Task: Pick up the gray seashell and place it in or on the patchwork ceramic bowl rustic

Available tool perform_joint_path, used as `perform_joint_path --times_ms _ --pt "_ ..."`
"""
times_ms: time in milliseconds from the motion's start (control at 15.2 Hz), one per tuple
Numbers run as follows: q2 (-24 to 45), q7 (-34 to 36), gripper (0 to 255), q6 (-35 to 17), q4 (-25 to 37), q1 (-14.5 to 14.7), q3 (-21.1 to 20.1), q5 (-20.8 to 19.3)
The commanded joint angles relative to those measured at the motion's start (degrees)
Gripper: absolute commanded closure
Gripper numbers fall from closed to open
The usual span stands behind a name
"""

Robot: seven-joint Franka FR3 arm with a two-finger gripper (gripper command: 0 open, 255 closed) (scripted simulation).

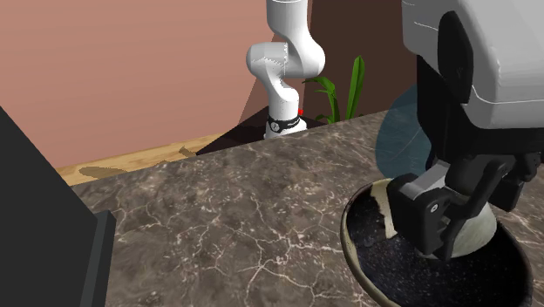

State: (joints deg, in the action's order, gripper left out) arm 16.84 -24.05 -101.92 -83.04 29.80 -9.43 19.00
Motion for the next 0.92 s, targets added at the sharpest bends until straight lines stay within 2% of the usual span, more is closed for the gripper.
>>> perform_joint_path --times_ms 0,528,594,858 --pt "-0.20 -0.47 255 -1.50 -1.71 0.03 -0.02 0.14" --pt "-0.20 -0.47 255 -1.48 -1.71 0.03 -0.02 0.14" --pt "-0.20 -0.47 0 -1.48 -1.71 0.03 -0.02 0.14" --pt "-0.20 -0.47 0 -1.48 -1.71 0.03 -0.02 0.14"
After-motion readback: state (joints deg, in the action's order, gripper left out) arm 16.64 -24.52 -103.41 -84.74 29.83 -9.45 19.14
